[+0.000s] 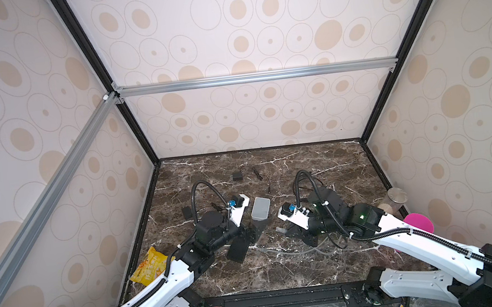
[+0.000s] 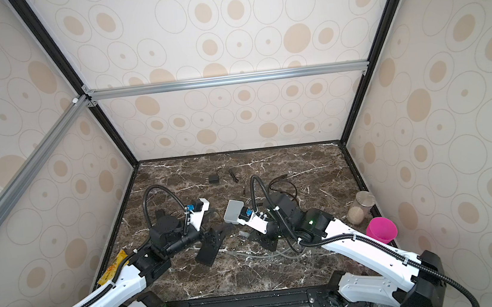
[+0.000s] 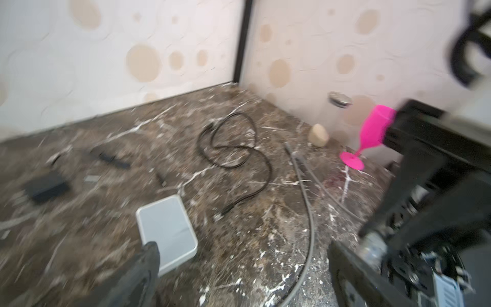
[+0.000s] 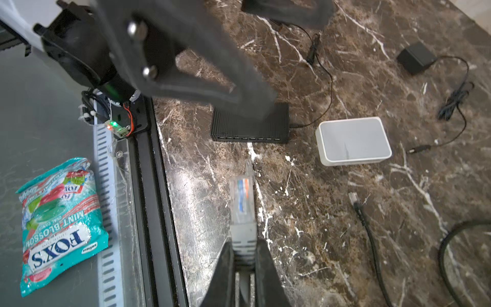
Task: Insert the plug into the switch port
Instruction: 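Carry the right gripper's grey ethernet plug toward the black switch's port row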
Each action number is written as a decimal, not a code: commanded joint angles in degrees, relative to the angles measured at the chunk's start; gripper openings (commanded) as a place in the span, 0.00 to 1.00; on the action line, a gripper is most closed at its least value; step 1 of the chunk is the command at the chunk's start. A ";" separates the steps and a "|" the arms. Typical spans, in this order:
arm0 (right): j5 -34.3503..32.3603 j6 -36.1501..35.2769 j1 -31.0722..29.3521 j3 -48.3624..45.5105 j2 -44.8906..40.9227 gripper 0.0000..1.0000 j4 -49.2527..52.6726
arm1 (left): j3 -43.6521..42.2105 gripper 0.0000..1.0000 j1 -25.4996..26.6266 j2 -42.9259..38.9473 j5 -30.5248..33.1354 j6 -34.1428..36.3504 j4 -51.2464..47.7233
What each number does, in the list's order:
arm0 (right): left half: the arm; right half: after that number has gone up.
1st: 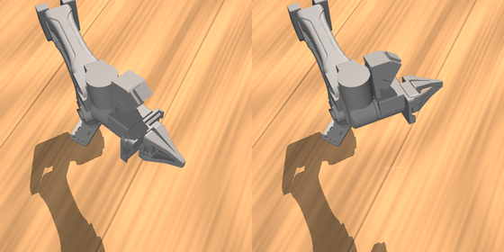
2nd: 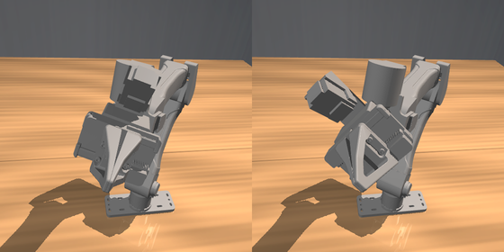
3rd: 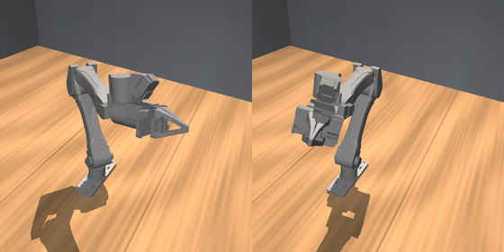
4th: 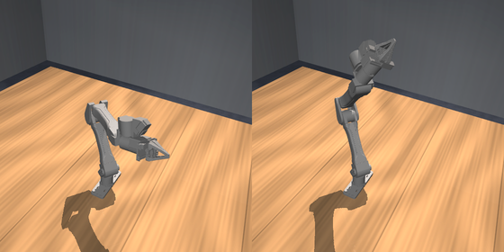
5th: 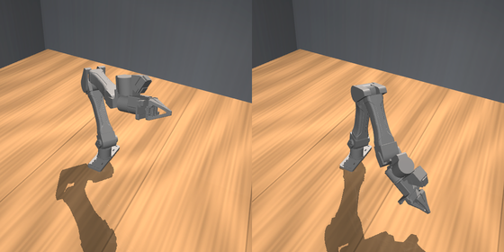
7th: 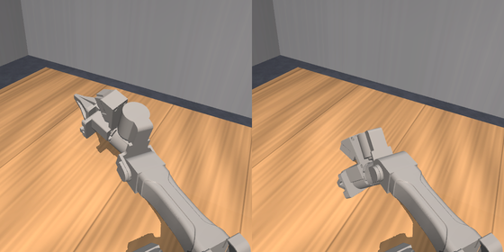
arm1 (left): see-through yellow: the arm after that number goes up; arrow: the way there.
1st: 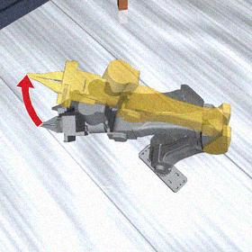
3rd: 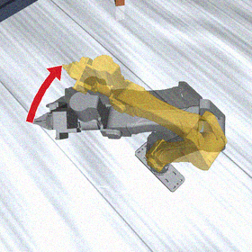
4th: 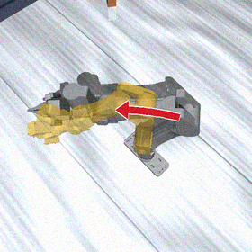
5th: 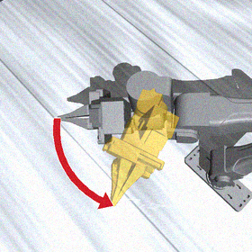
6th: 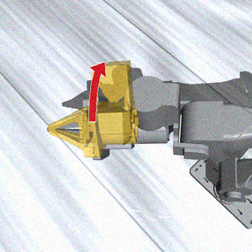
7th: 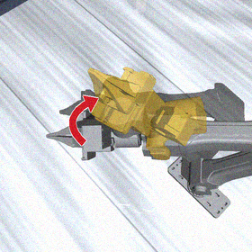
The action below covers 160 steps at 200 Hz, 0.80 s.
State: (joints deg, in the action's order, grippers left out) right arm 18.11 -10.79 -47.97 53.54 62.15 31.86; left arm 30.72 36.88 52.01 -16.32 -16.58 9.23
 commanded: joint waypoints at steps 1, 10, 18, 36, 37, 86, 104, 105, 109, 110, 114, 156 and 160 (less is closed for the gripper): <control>1.12 5.75 0.18 -2.27 0.32 0.00 -0.34 | 3.44 0.98 -2.71 1.46 10.13 -15.10 -13.21; 2.99 6.86 0.16 -2.85 0.97 0.00 -1.05 | 3.32 0.98 -3.51 1.78 9.98 -17.20 -14.95; 3.31 7.24 -0.36 -2.65 2.13 0.00 -0.79 | 2.86 0.98 -3.82 1.67 10.80 -19.22 -15.91; 2.46 6.80 -2.35 -0.82 5.16 0.00 1.31 | 0.63 0.98 -4.35 -0.10 12.71 -22.22 -15.66; 2.46 6.77 -2.46 -0.63 5.34 0.00 1.42 | 0.47 0.98 -4.36 -0.21 12.71 -22.29 -15.53; 9.13 5.69 -3.10 2.23 14.58 0.00 2.59 | -5.93 0.98 -7.21 -3.86 13.18 -31.19 -15.20; 8.62 4.87 -3.58 1.72 16.55 0.00 1.99 | -7.83 0.98 -8.10 -5.83 12.65 -32.40 -14.19; 8.57 4.79 -3.56 1.69 16.66 0.00 1.90 | -7.94 0.98 -8.21 -5.89 12.59 -32.43 -14.13; 8.38 4.74 -3.62 1.44 17.10 0.00 1.64 | -8.23 0.98 -8.47 -6.50 12.25 -32.49 -13.86; 8.36 4.69 -3.62 1.37 17.20 0.00 1.59 | -8.22 0.98 -8.52 -6.62 12.22 -32.48 -13.83; 8.22 4.69 -3.68 1.10 17.70 0.00 1.26 | -8.49 0.98 -8.66 -7.13 12.13 -32.48 -13.68; 9.89 8.06 -4.28 -2.38 24.16 0.00 -5.80 | -10.79 0.98 -9.23 -11.72 12.47 -33.10 -14.01; 10.19 8.41 -4.26 -2.55 24.99 0.00 -6.61 | -10.61 0.98 -9.33 -11.83 12.37 -33.11 -14.29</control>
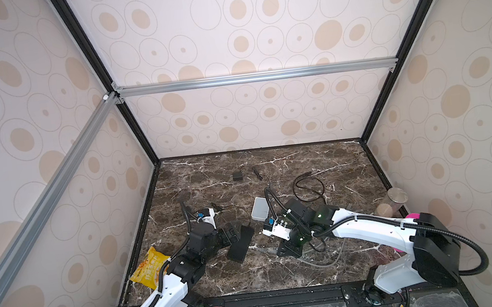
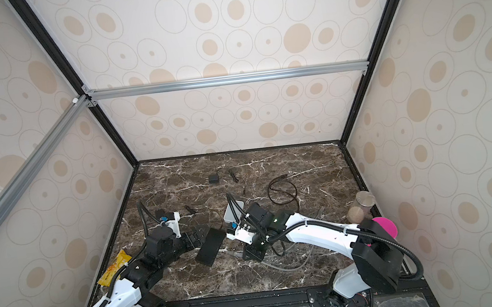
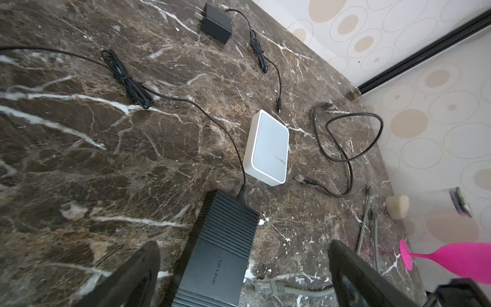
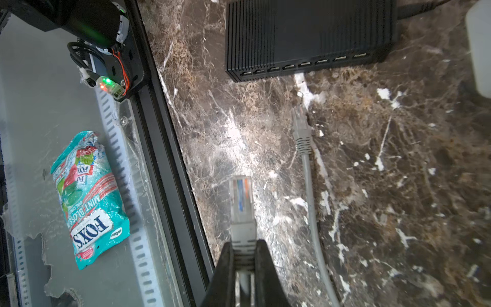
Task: Insert the plug into the switch port
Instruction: 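Carry the right gripper's grey ethernet plug toward the black switch's port row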
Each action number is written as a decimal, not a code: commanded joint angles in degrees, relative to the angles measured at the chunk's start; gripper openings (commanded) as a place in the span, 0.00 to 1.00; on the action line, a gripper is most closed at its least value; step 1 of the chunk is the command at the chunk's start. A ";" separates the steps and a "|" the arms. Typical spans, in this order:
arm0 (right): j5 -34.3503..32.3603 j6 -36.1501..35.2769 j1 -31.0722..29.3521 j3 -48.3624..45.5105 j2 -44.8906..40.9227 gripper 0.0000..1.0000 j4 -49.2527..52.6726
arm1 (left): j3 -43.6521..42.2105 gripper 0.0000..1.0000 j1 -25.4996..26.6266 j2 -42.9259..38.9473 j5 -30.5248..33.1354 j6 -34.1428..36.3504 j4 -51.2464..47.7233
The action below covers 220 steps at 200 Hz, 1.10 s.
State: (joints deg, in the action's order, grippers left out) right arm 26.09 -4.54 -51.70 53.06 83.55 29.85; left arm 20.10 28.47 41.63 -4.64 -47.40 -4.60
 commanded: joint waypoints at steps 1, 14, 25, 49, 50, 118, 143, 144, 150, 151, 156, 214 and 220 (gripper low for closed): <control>2.35 2.29 -0.56 -2.08 3.75 0.00 -4.79 | 0.11 0.98 -0.94 -1.50 0.70 -2.28 -0.52; 3.44 3.02 -0.58 -1.62 5.98 0.00 -6.55 | 0.57 0.98 -1.10 -1.68 0.46 -2.03 -0.96; 3.27 2.79 -0.51 -0.21 7.35 0.00 -6.70 | 0.32 0.98 -1.30 -1.55 -0.30 -1.89 -0.08; 3.35 1.08 -0.49 4.71 12.91 0.00 -3.28 | -0.78 0.98 -2.01 -0.85 -1.47 -2.42 1.28; 3.40 1.01 -0.54 4.88 13.15 0.00 -3.07 | -0.86 0.98 -2.01 -0.80 -1.45 -2.60 1.36; -3.17 3.75 1.47 6.67 20.98 0.00 -5.89 | -6.07 0.96 -3.40 -2.93 -3.85 -3.78 4.41; -10.18 6.56 3.85 4.99 20.08 0.00 -8.89 | -6.73 0.94 -3.51 -2.41 -4.27 -3.94 4.98; -10.62 6.65 3.91 4.88 19.99 0.00 -9.04 | -6.74 0.94 -3.51 -2.38 -4.30 -3.94 5.01; -12.53 7.32 4.29 4.32 19.31 0.00 -9.84 | -6.75 0.91 -3.51 -2.04 -4.47 -3.89 5.36; -12.80 7.38 4.31 4.28 19.21 0.00 -10.00 | -6.74 0.90 -3.51 -2.02 -4.48 -3.91 5.42; -14.08 7.50 4.35 3.97 18.67 0.00 -10.50 | -6.80 0.87 -3.50 -1.57 -4.56 -3.89 5.77; -20.23 -1.89 -2.98 5.49 16.45 0.00 -9.14 | -5.58 0.68 -3.96 6.69 -5.93 -2.44 7.74; -20.96 -1.96 -3.56 4.85 16.00 0.00 -10.12 | -5.28 0.66 -4.02 7.58 -6.13 -2.28 7.75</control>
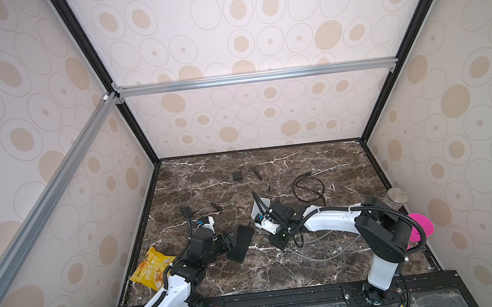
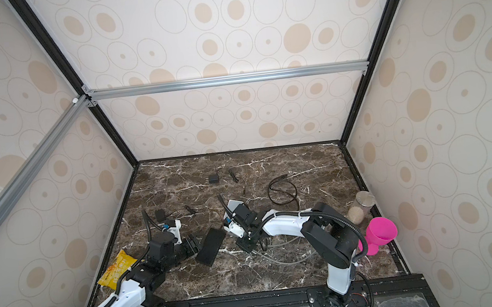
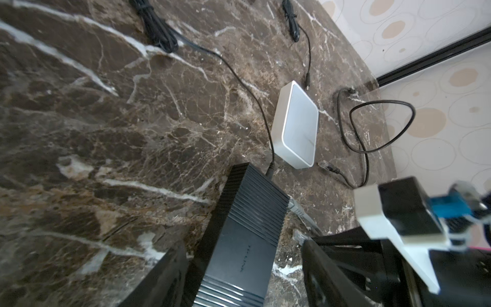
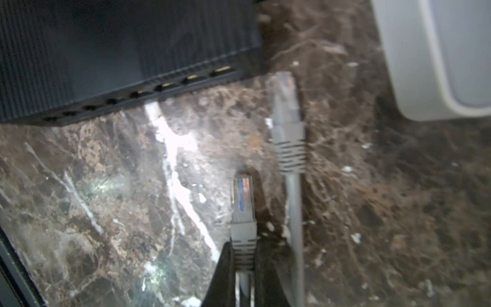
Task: Insert the plug into the switch port
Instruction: 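Carry the right gripper's grey ethernet plug toward the black switch's port row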
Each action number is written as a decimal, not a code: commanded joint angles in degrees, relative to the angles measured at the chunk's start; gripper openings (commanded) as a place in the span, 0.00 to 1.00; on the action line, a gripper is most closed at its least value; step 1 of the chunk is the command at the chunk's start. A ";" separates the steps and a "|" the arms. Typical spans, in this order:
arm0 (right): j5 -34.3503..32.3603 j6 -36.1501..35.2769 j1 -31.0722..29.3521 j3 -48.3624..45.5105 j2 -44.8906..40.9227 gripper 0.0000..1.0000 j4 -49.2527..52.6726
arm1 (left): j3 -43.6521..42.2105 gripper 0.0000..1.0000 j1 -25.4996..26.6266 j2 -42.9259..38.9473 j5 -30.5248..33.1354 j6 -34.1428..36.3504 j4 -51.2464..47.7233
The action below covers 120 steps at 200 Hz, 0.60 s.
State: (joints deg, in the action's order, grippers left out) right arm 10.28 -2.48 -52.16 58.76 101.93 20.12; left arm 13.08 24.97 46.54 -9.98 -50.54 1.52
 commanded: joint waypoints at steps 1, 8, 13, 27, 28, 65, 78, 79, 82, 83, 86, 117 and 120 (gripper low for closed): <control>-5.31 -4.11 -3.15 -0.98 -2.46 0.00 -0.55 | 1.80 0.66 -0.53 2.84 -0.81 0.88 1.64; -6.62 -4.32 -3.89 -1.84 -3.04 0.00 -1.78 | 2.14 0.63 -0.55 3.98 -0.85 1.03 1.73; -7.60 -4.57 -4.49 -2.40 -3.49 0.00 -2.70 | 2.21 0.59 -0.65 4.76 -1.09 1.17 1.97; -10.05 -4.59 -6.07 -3.59 -4.32 0.00 -4.88 | 2.38 0.51 -0.81 6.70 -1.73 1.49 2.96; -10.17 -4.61 -6.18 -3.62 -4.39 0.00 -5.03 | 2.39 0.50 -0.81 6.80 -1.81 1.50 2.96; -13.03 -4.02 -9.66 -3.97 -4.48 0.00 -8.69 | 2.65 0.43 -1.10 9.16 -3.10 2.48 3.52; -12.11 -3.54 -10.26 -3.51 -3.99 0.00 -9.30 | 2.74 0.42 -1.25 9.64 -3.52 2.68 3.59; -12.03 -3.47 -10.30 -3.41 -3.96 0.00 -9.31 | 2.74 0.41 -1.29 9.68 -3.58 2.71 3.63; -11.90 -3.38 -10.39 -3.25 -3.75 0.00 -9.32 | 2.74 0.41 -1.31 9.80 -3.75 2.73 3.71; -11.88 -3.31 -10.45 -3.23 -3.71 0.00 -9.31 | 2.74 0.40 -1.32 9.89 -3.78 2.77 3.73; -11.82 -3.14 -10.62 -2.95 -3.53 0.00 -9.33 | 2.74 0.40 -1.34 10.07 -3.94 2.80 3.88; -9.39 -1.15 -11.03 -2.63 -3.05 0.00 -9.80 | 2.46 0.33 -1.42 11.76 -8.81 2.23 6.69; -9.14 -1.05 -10.99 -2.76 -3.14 0.00 -9.95 | 2.28 0.33 -1.45 11.87 -9.37 1.90 7.13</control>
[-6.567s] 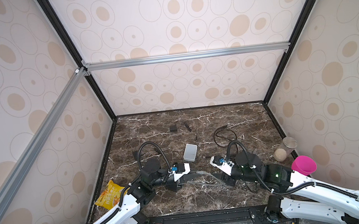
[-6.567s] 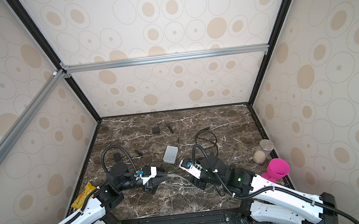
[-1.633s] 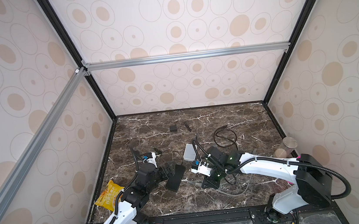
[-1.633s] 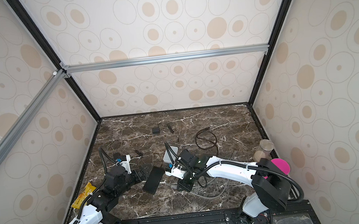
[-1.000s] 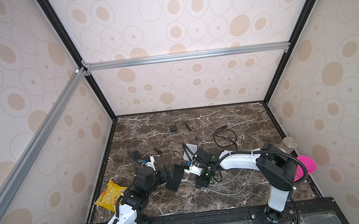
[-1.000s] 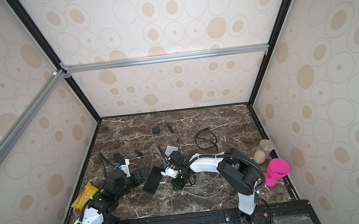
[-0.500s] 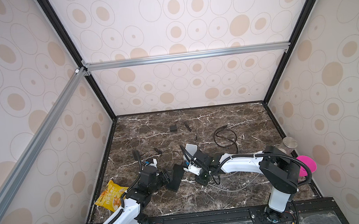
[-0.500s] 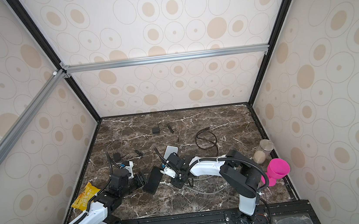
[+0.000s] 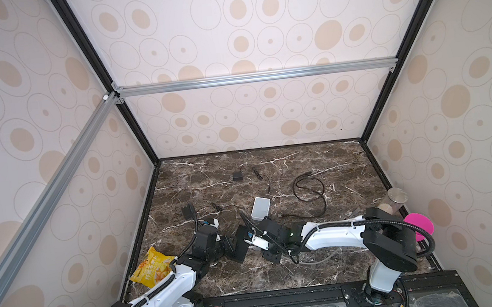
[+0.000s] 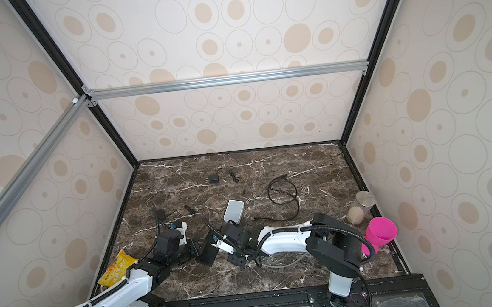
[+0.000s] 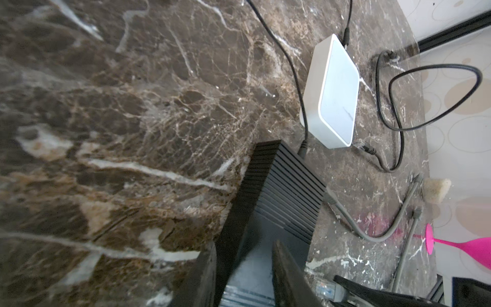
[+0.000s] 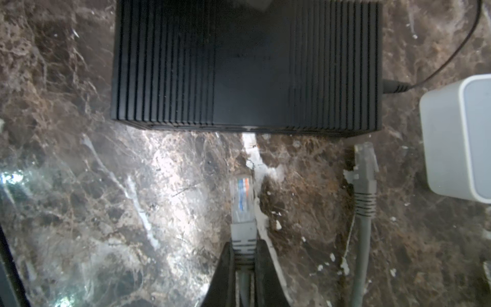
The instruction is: Insert the plug into the switch port
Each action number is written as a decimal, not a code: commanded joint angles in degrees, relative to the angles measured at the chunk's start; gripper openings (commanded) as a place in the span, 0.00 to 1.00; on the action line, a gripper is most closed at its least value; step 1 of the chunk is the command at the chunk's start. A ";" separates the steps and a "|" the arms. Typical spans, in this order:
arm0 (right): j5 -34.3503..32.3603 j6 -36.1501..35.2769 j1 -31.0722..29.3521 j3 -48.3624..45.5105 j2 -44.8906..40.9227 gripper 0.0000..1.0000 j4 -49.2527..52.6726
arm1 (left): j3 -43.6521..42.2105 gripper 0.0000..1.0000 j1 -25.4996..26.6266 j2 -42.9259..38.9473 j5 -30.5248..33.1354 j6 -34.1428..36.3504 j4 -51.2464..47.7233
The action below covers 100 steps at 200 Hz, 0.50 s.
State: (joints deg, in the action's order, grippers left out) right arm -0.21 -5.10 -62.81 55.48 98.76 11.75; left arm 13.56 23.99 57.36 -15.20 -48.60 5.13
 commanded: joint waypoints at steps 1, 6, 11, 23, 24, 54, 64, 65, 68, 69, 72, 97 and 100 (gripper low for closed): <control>1.39 1.67 -0.37 0.47 -0.02 0.00 -1.61 | 1.67 0.32 -0.45 1.11 -4.40 -0.16 3.68; 1.82 1.92 -0.34 0.24 -0.13 0.00 -1.87 | 1.28 0.32 -0.44 1.26 -5.25 -0.69 4.37; 2.04 2.20 -0.36 0.04 -0.36 0.00 -2.05 | 0.69 0.31 -0.42 1.30 -5.81 -1.11 5.06; 2.30 2.62 -0.33 -0.33 -0.57 0.00 -2.09 | -0.31 0.32 -0.44 1.05 -6.33 -1.77 6.10; 2.31 2.67 -0.32 -0.35 -0.58 0.00 -2.09 | -0.35 0.32 -0.44 0.98 -6.33 -1.81 6.11; 2.23 3.49 -0.34 -0.71 -1.59 0.00 -1.49 | -1.60 0.32 -0.35 0.56 -7.68 -3.09 8.49; 2.23 3.35 -0.38 -0.66 -1.81 0.00 -1.05 | -2.87 0.30 -0.26 0.64 -8.25 -4.23 10.36; 2.23 3.39 -0.39 -0.65 -1.81 0.00 -0.95 | -2.98 0.30 -0.26 0.60 -8.26 -4.32 10.48; 2.23 3.37 -0.39 -0.58 -1.86 0.00 -0.73 | -3.30 0.30 -0.26 0.56 -8.33 -4.54 10.58; 2.23 3.36 -0.39 -0.56 -1.88 0.00 -0.66 | -3.42 0.30 -0.30 0.56 -8.30 -4.65 10.59; 2.23 3.38 -0.39 -0.53 -1.90 0.00 -0.45 | -3.64 0.30 -0.28 0.44 -8.31 -4.83 10.58; 2.14 3.27 -0.35 -0.39 -1.91 0.00 0.57 | -3.81 0.30 -0.30 -0.66 -7.52 -4.52 9.86; 2.10 3.26 -0.37 -0.39 -1.95 0.00 0.70 | -3.81 0.31 -0.27 -0.75 -7.41 -4.57 9.70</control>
State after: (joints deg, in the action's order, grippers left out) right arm 1.58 -2.35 -62.89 55.44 98.45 11.18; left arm 9.82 23.88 57.91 -22.04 -51.72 13.04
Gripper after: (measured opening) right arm 0.116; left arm 0.302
